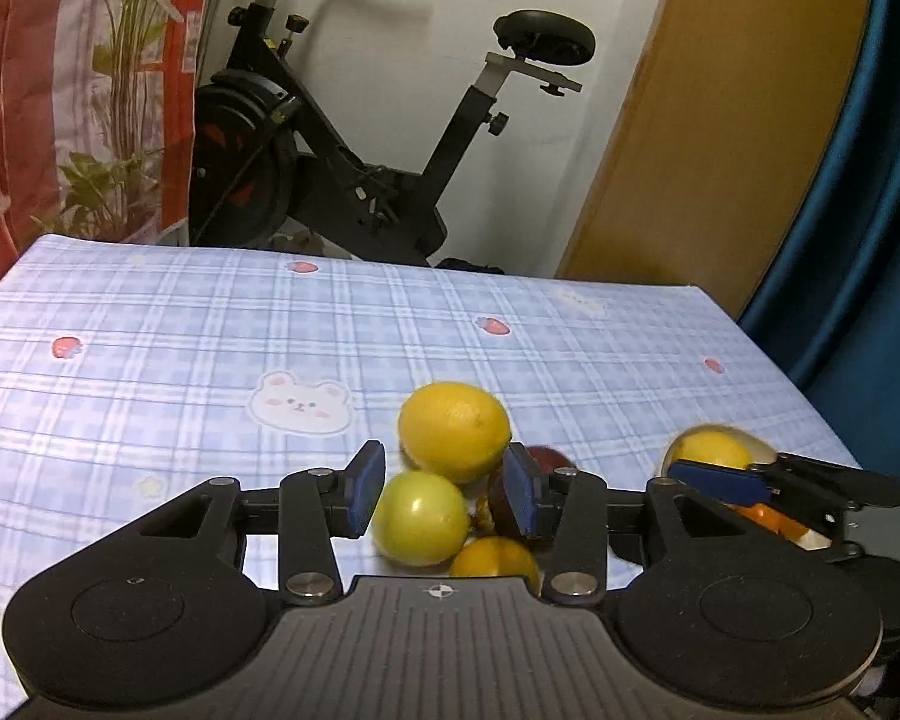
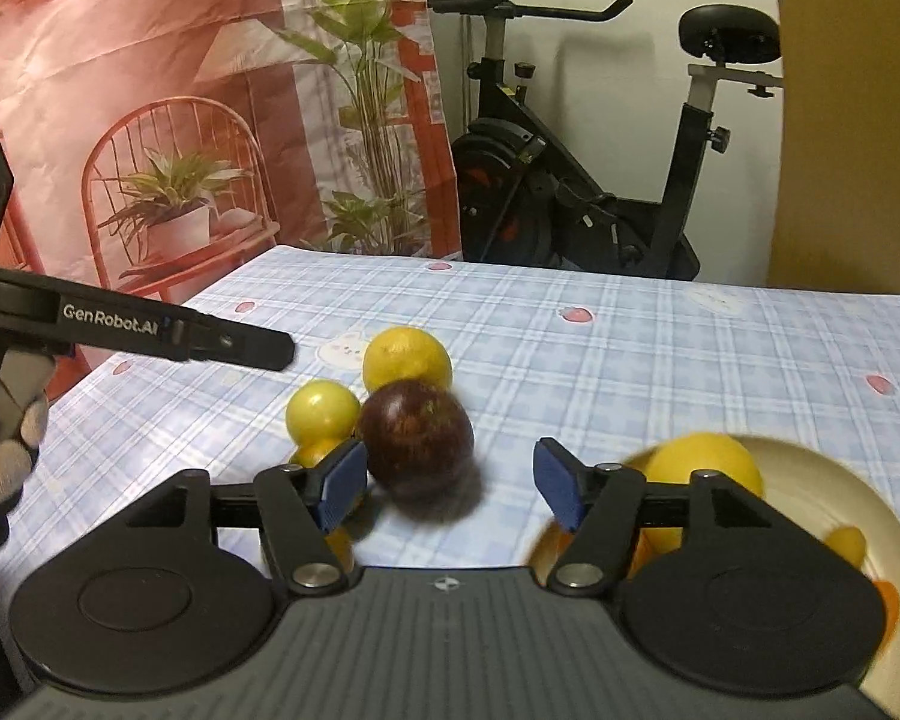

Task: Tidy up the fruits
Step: 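Move both grippers back to the pile around the dark purple mangosteen, then close the right gripper on the mangosteen while the left gripper presses its top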

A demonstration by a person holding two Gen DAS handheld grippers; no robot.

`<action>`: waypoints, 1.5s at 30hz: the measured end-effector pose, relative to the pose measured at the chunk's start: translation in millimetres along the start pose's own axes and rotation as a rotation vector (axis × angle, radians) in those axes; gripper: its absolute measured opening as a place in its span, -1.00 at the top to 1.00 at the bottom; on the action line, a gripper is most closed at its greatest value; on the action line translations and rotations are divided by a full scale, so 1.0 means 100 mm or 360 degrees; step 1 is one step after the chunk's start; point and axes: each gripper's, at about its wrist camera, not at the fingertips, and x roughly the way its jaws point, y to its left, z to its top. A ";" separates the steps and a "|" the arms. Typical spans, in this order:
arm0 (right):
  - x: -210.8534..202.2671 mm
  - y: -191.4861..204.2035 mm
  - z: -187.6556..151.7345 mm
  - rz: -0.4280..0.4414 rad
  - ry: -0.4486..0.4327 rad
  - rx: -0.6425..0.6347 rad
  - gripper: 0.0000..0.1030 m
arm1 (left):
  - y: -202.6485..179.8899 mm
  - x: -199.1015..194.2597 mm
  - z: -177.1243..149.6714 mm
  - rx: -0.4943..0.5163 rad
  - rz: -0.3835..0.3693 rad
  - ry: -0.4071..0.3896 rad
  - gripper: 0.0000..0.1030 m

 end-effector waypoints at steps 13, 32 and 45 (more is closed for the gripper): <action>0.53 0.16 0.21 0.0079 0.0076 -0.0128 0.05 | 0.02 0.08 0.02 -0.0049 -0.0009 -0.0001 0.13; -0.09 -0.15 -0.24 0.0166 0.0053 0.0108 0.11 | -0.39 0.30 -0.15 0.0068 -0.0272 0.0194 0.11; 0.06 0.05 -0.20 0.0078 0.0149 -0.0223 -0.20 | -0.49 0.35 -0.21 0.0133 -0.0390 0.0251 0.12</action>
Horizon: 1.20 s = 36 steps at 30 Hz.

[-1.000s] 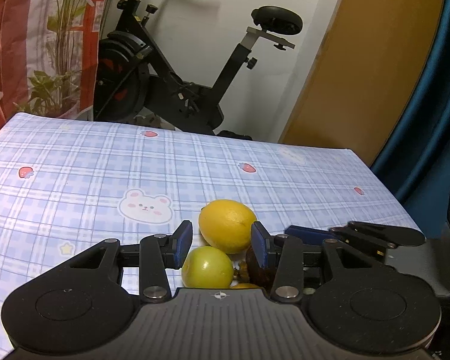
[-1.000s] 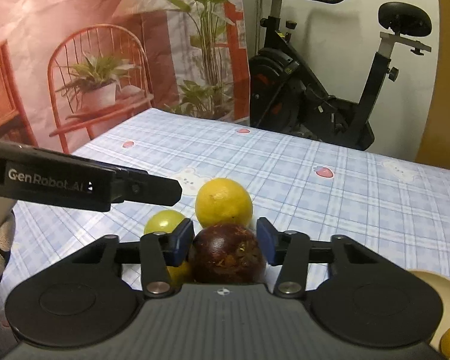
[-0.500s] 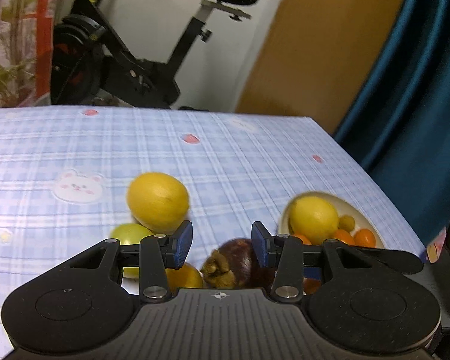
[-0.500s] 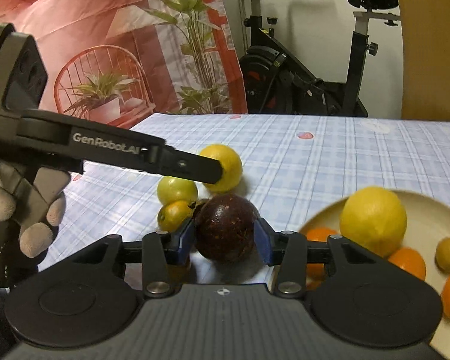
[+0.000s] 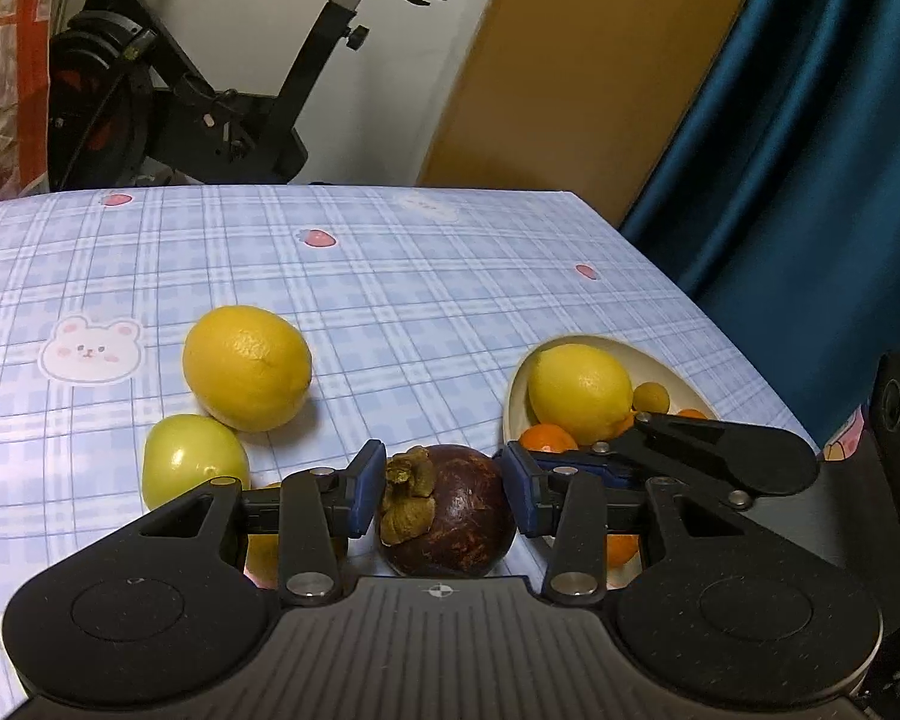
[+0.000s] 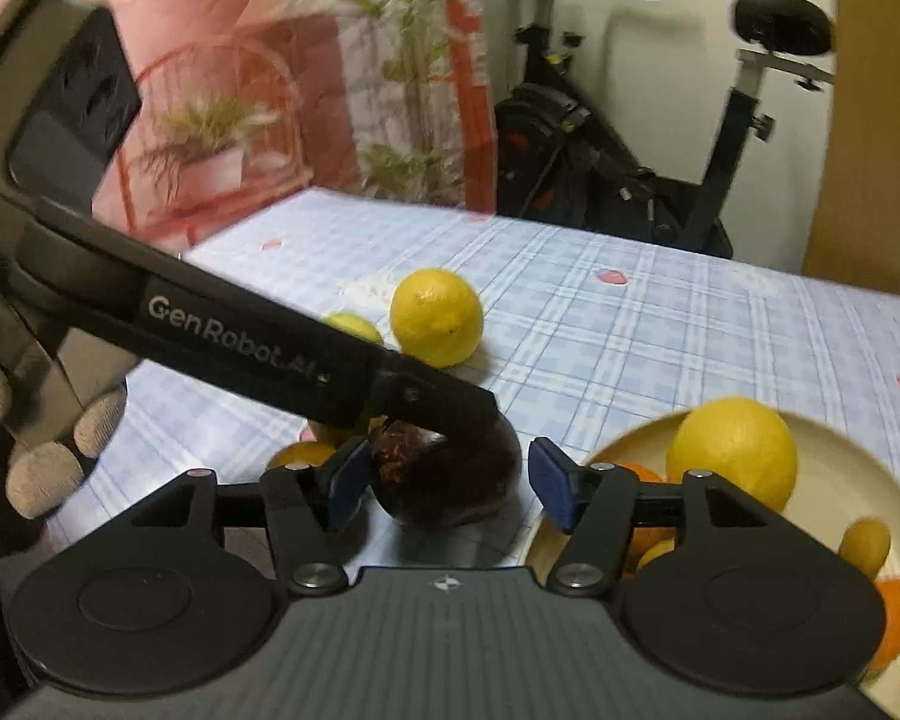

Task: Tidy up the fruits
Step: 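Close the right gripper on the mangosteen while the left gripper presses its top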

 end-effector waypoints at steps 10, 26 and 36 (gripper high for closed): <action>0.15 0.04 -0.04 -0.0013 0.0053 -0.0046 -0.24 | 0.05 -0.04 -0.02 -0.0012 -0.0029 0.0002 0.11; -0.16 0.13 -0.32 0.0051 0.0008 0.0068 -0.24 | -0.05 -0.15 -0.25 0.0001 -0.0126 0.0142 -0.08; -0.19 0.14 -0.39 0.0058 -0.0020 0.0102 -0.24 | -0.12 -0.15 -0.29 0.0038 -0.0115 0.0164 -0.20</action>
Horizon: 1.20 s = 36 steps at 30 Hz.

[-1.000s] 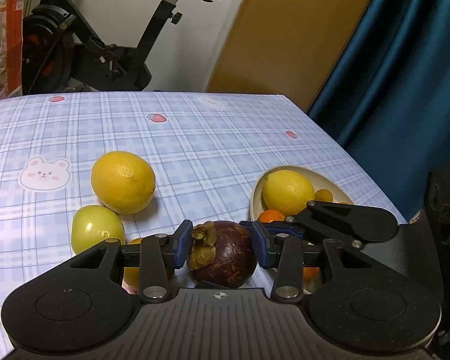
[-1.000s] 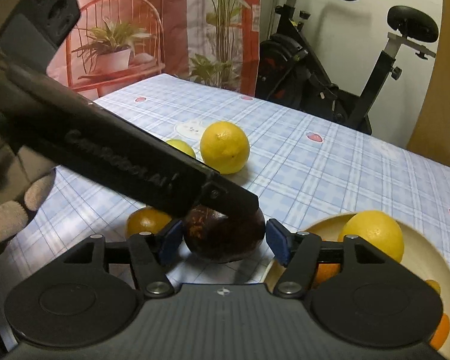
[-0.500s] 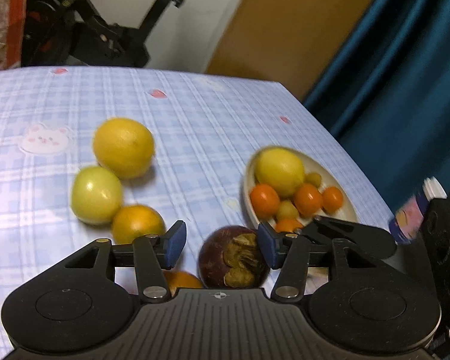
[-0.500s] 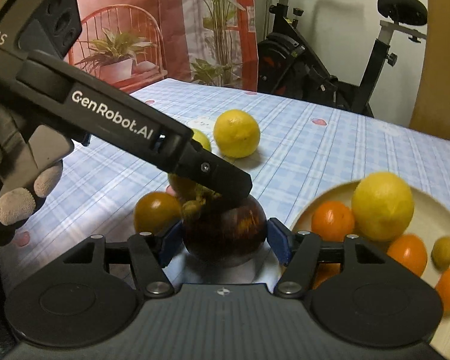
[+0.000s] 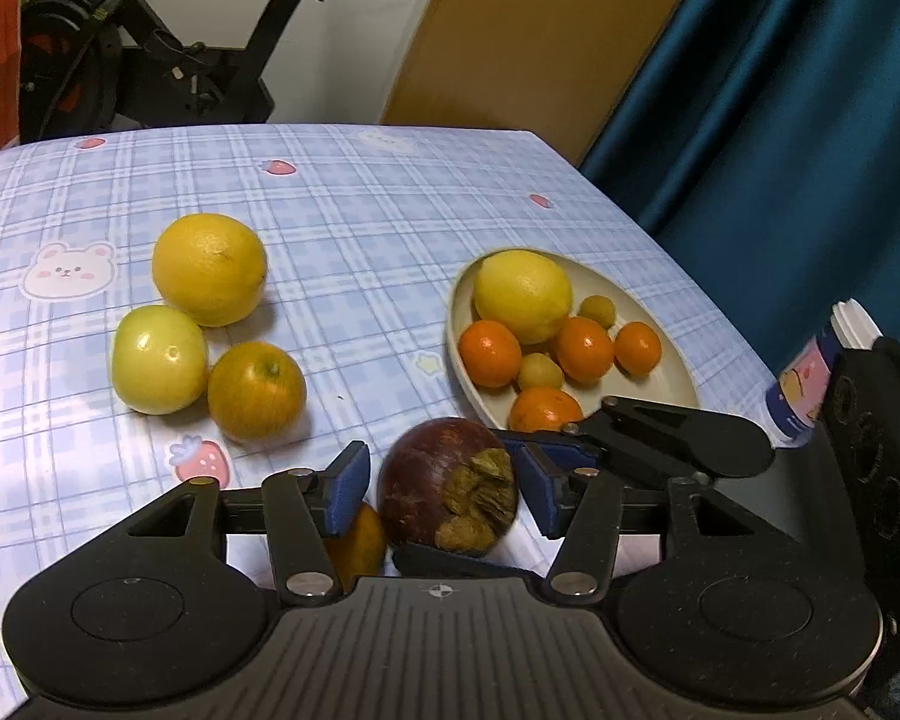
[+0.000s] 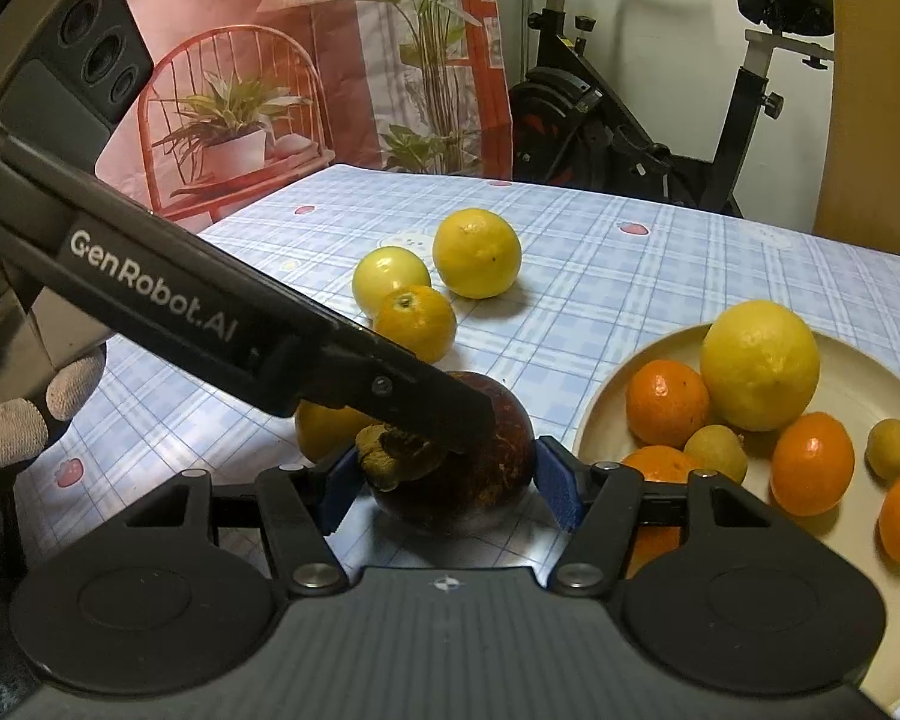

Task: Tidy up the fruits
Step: 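Close the right gripper on the mangosteen while the left gripper presses its top, then lift the mangosteen and carry it over the plate with both grippers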

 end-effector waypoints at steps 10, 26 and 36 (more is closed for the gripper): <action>-0.02 0.01 -0.03 -0.0002 -0.0029 -0.0002 -0.24 | -0.12 0.08 -0.05 0.0133 0.0058 0.0014 -0.35; -0.16 0.02 -0.07 -0.0005 -0.0143 -0.0004 -0.23 | -0.25 -0.01 -0.09 0.0221 0.0122 -0.0069 -0.19; -0.49 -0.10 -0.04 -0.0073 -0.0278 0.0038 -0.23 | -0.64 -0.02 0.08 0.0368 0.0134 -0.0108 -0.19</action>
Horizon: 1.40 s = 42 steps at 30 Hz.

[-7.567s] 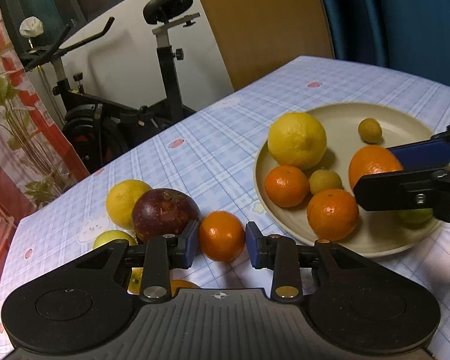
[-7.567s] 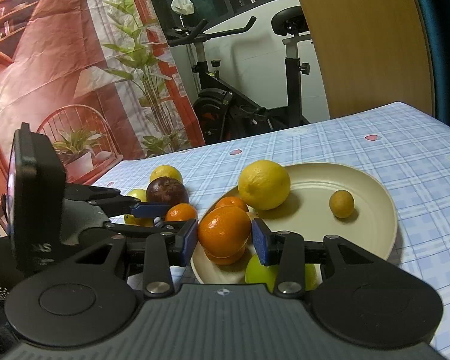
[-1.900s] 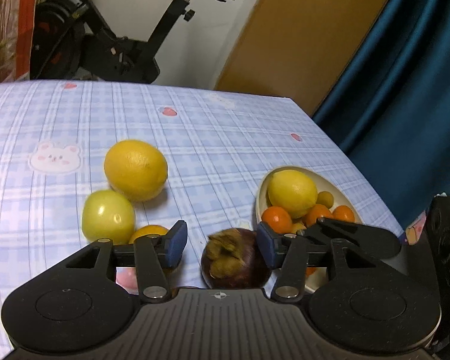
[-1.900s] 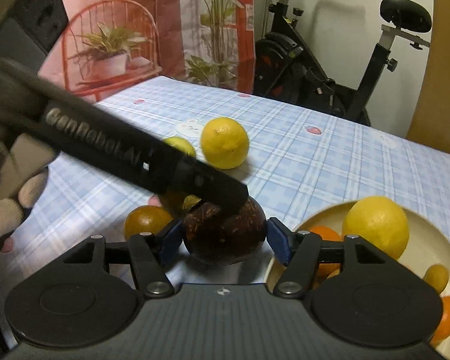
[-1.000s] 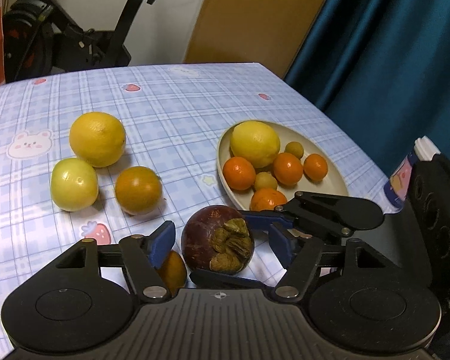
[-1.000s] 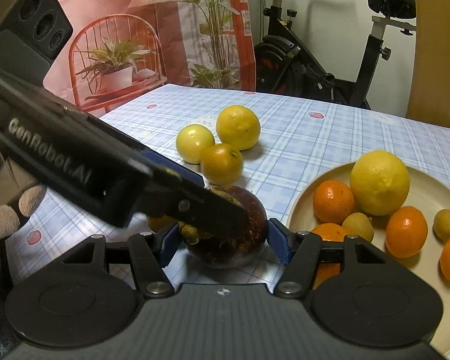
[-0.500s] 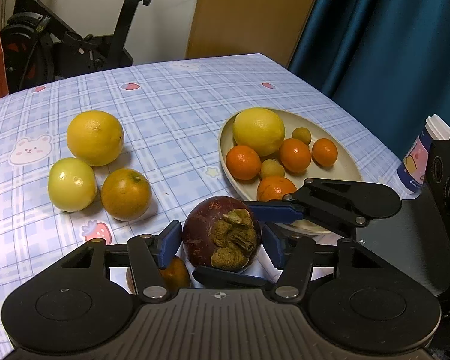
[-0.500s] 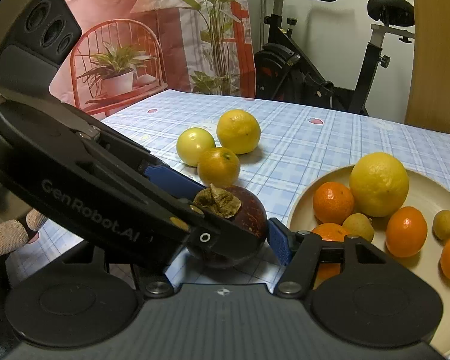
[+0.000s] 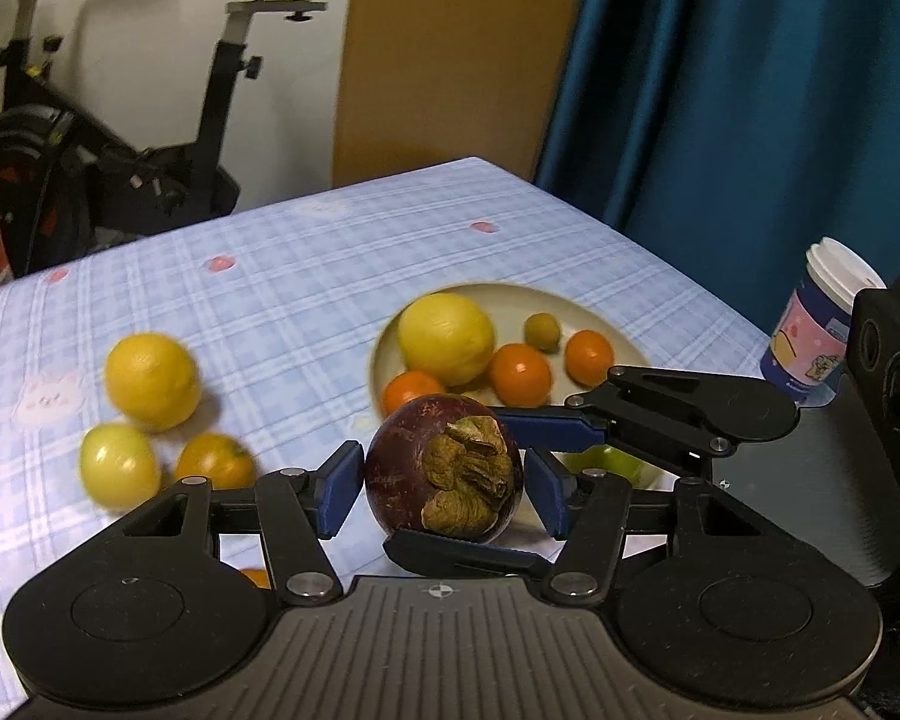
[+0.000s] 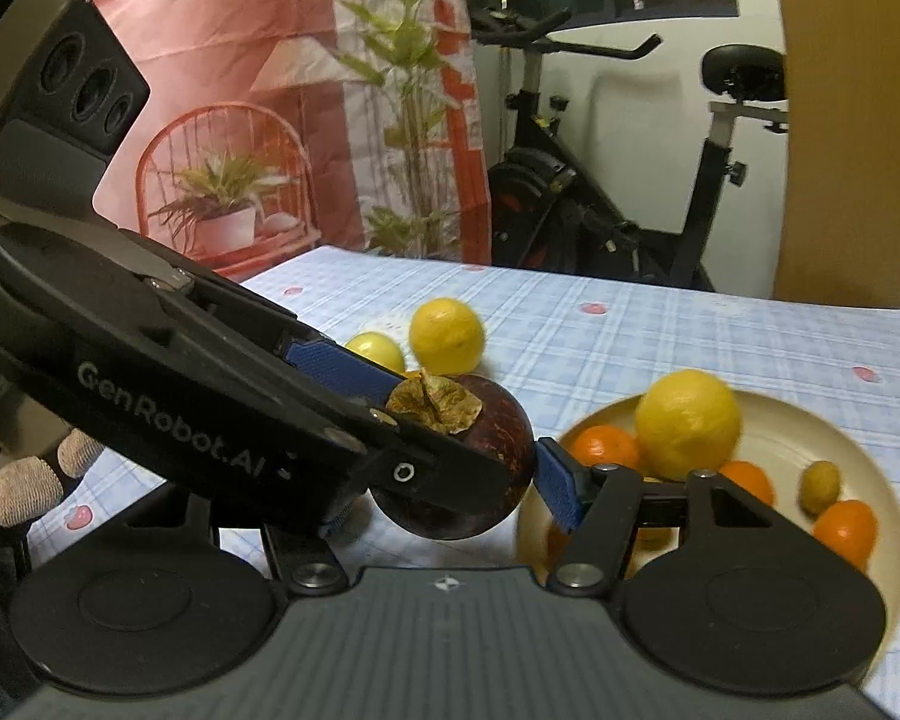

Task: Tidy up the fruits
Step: 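Lift the mangosteen and carry it over the plate with both grippers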

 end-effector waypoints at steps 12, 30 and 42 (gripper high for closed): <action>-0.35 -0.56 -0.10 -0.0175 -0.0045 0.0227 -0.23 | -0.47 0.50 0.30 0.0139 -0.0092 0.0068 -0.22; -0.16 -0.92 0.00 -0.0199 -0.0011 0.0280 -0.23 | -0.35 0.76 0.45 0.0008 -0.0086 0.0064 -0.21; -0.06 -1.01 0.00 -0.0383 0.0056 0.0260 -0.23 | -0.26 0.67 0.47 -0.0033 -0.0048 0.0007 -0.22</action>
